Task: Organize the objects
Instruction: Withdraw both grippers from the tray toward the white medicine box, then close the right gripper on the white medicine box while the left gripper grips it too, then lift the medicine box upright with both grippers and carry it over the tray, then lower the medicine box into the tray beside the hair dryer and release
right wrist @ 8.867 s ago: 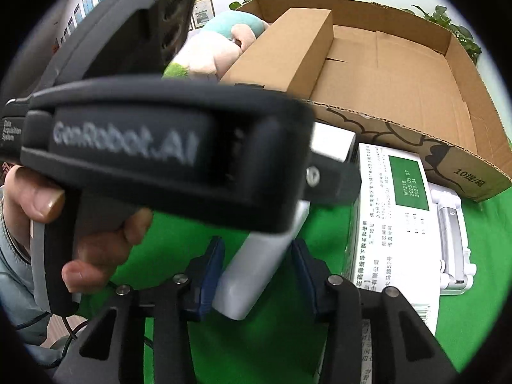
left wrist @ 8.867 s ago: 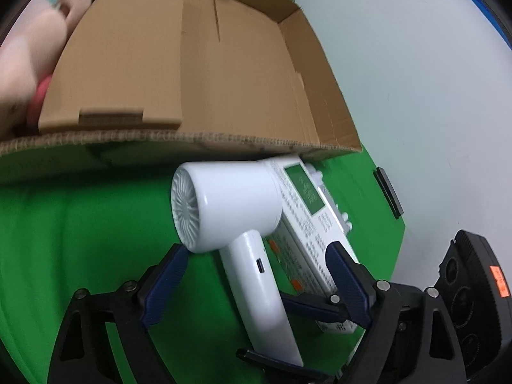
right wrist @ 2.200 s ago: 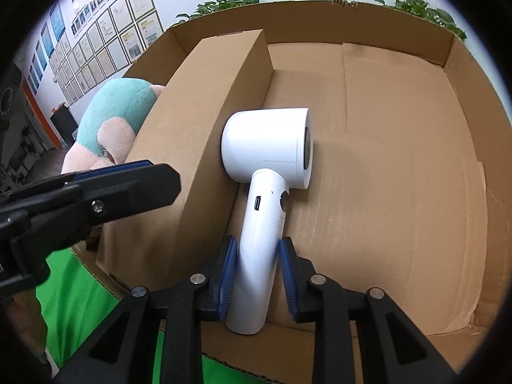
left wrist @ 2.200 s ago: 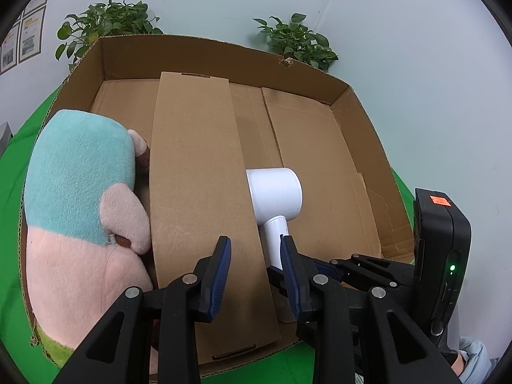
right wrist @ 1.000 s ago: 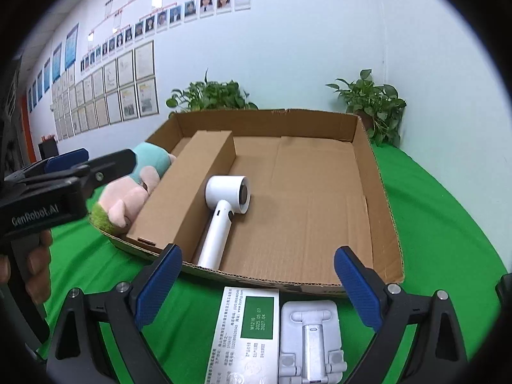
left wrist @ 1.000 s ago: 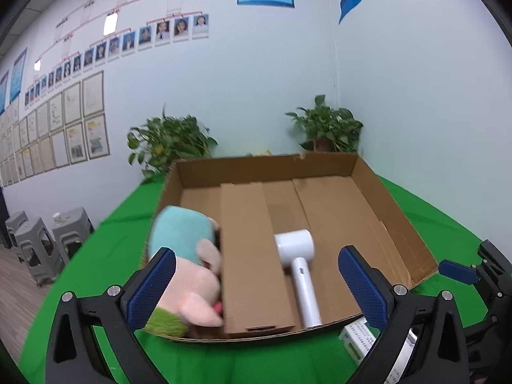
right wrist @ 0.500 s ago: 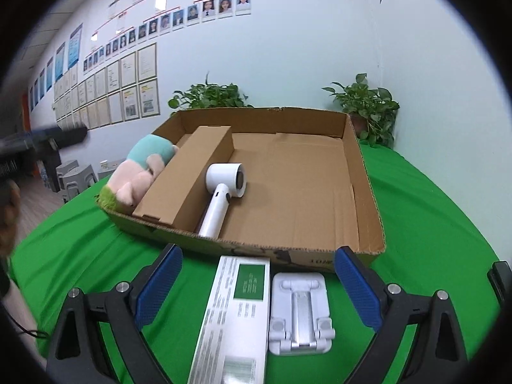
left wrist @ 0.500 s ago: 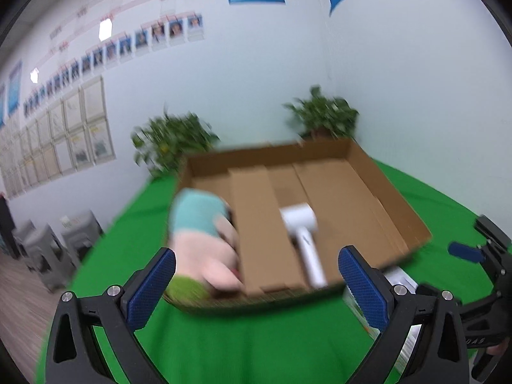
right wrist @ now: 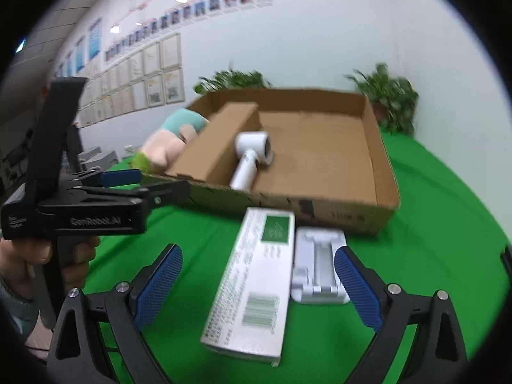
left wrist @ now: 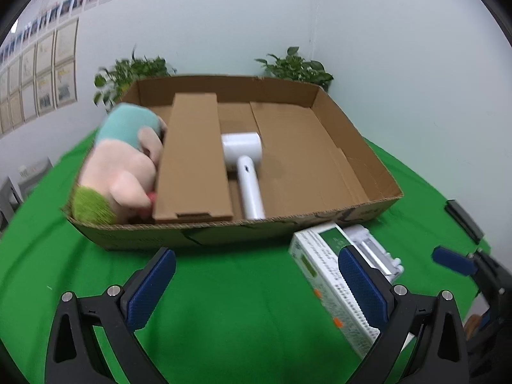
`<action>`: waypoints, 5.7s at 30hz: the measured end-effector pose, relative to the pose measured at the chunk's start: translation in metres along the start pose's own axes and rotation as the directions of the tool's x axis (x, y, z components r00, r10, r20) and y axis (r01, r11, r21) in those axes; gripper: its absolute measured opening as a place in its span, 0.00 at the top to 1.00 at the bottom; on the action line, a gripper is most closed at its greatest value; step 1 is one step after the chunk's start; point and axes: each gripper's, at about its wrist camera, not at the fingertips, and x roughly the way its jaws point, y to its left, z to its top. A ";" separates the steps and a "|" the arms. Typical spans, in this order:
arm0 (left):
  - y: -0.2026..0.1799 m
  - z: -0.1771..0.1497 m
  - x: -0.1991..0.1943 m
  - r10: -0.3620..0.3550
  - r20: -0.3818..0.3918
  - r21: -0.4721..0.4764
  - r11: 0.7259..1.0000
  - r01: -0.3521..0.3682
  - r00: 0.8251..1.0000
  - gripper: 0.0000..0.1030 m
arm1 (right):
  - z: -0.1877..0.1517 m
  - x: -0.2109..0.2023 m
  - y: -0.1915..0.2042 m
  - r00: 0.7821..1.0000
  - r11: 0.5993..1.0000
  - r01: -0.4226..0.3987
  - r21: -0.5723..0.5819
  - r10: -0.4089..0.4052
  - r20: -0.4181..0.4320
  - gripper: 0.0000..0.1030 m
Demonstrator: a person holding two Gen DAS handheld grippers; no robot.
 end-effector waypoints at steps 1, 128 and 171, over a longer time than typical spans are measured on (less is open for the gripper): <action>0.000 0.000 0.002 -0.013 -0.009 -0.008 1.000 0.013 1.000 0.00 | -0.002 0.003 0.000 1.000 1.000 0.015 0.005 -0.015 -0.015 0.09; 0.021 0.156 0.134 -0.386 -0.190 -0.104 0.922 0.373 0.903 0.63 | 0.101 0.132 -0.025 0.983 0.987 -0.045 0.151 0.071 -0.169 0.41; 0.051 0.133 0.109 -0.216 -0.262 -0.121 0.974 0.190 0.941 0.57 | 0.076 0.180 -0.018 0.913 0.991 0.099 0.089 -0.054 -0.404 0.35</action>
